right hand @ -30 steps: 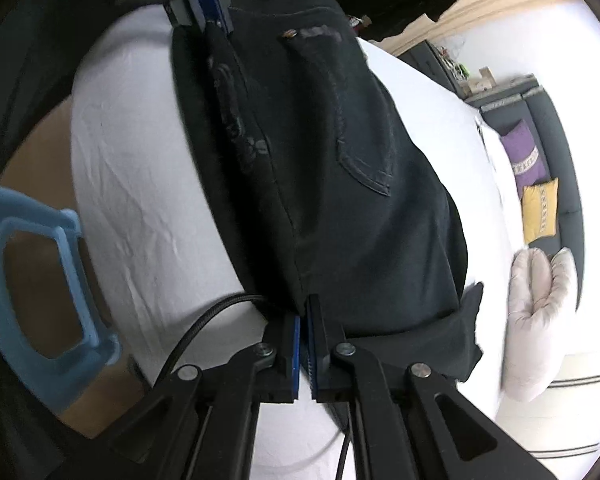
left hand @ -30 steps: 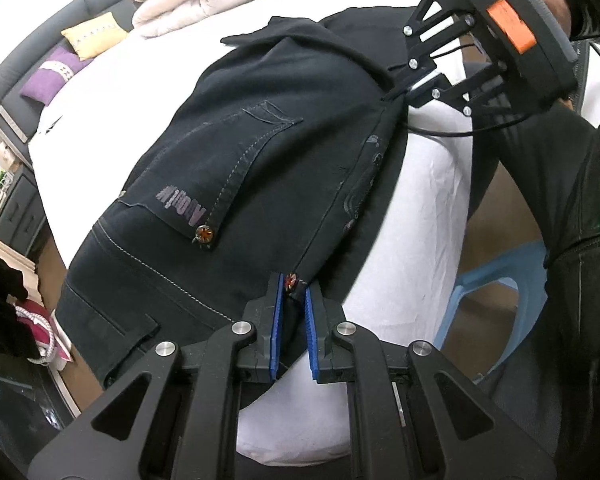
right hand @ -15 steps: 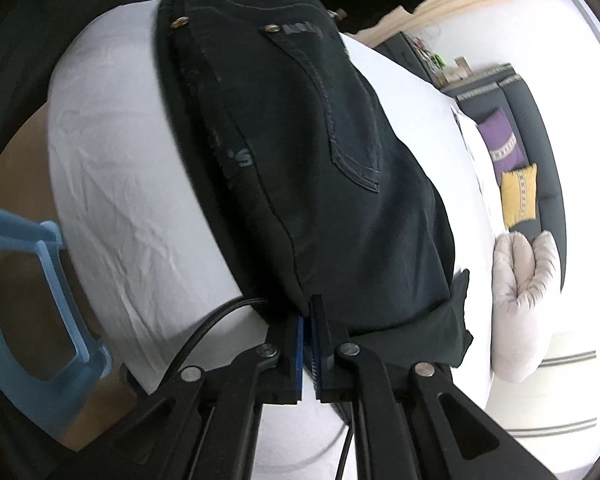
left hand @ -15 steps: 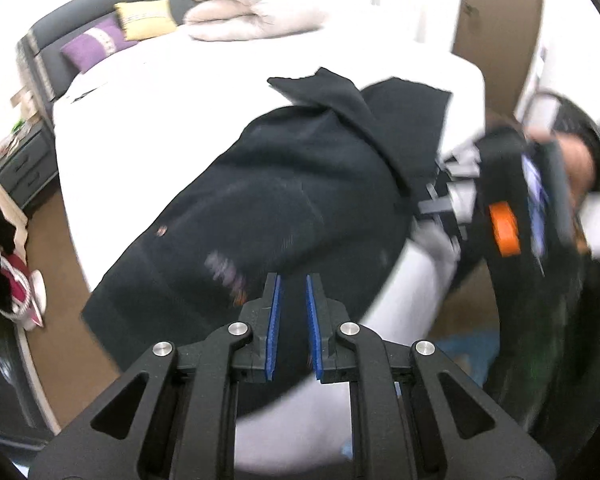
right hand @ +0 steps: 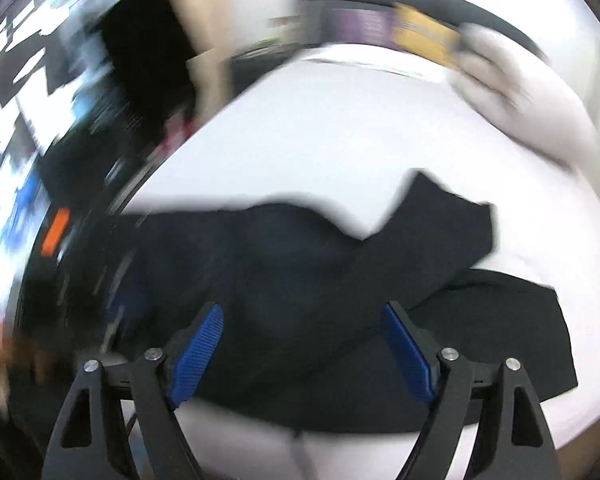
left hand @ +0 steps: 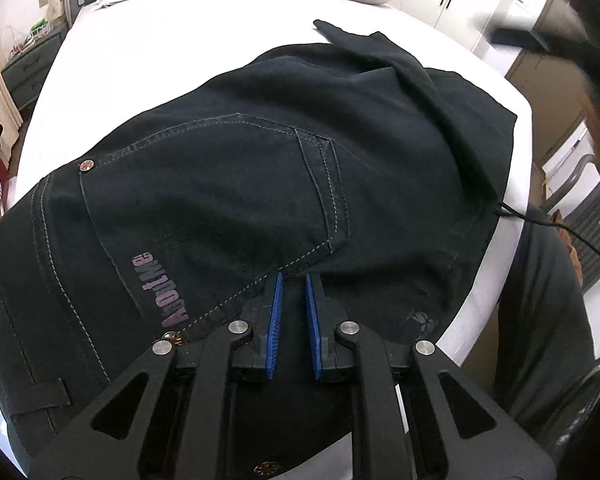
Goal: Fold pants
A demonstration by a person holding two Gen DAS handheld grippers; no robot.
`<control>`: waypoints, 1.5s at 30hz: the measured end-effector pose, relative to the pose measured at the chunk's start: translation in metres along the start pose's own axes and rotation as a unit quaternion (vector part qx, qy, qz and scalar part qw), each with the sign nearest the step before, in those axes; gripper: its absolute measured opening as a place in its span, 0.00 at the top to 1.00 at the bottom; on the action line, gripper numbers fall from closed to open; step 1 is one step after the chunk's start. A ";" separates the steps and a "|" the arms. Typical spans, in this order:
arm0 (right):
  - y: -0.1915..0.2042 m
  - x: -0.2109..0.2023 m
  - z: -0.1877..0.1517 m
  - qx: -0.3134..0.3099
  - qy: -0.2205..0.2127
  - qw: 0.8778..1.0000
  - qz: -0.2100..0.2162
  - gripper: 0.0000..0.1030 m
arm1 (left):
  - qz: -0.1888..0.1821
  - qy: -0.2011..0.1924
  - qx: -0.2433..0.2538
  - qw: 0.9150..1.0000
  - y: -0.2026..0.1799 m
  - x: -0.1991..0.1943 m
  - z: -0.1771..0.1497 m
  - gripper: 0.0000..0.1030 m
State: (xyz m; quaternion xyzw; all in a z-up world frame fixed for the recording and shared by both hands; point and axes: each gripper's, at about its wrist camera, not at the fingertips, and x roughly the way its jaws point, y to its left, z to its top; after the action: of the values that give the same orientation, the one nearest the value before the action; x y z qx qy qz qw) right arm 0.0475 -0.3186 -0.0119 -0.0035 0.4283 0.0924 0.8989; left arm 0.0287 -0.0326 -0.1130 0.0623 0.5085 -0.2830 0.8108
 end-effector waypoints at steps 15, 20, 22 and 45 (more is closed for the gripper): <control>-0.109 0.240 0.105 0.189 0.132 0.962 -0.146 0.37 | -0.026 -0.002 -0.039 0.999 0.033 -0.007 -0.006 0.89; -0.121 0.214 0.113 0.192 0.088 0.971 -0.115 0.95 | -0.024 0.000 -0.035 0.999 0.036 -0.008 -0.005 0.89; -0.137 0.174 0.110 0.214 0.035 0.971 -0.098 0.95 | -0.021 0.000 -0.033 0.999 0.036 -0.008 -0.006 0.89; -0.343 0.037 -0.140 0.618 -0.141 0.771 0.054 0.42 | 0.025 0.023 -0.023 0.999 0.001 0.002 0.017 0.89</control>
State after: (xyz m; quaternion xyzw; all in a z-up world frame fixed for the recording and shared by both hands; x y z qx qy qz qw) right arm 0.0204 -0.6620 -0.1540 0.5894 0.2607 -0.1441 0.7509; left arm 0.0438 -0.0390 -0.1070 0.0626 0.5316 -0.2498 0.8069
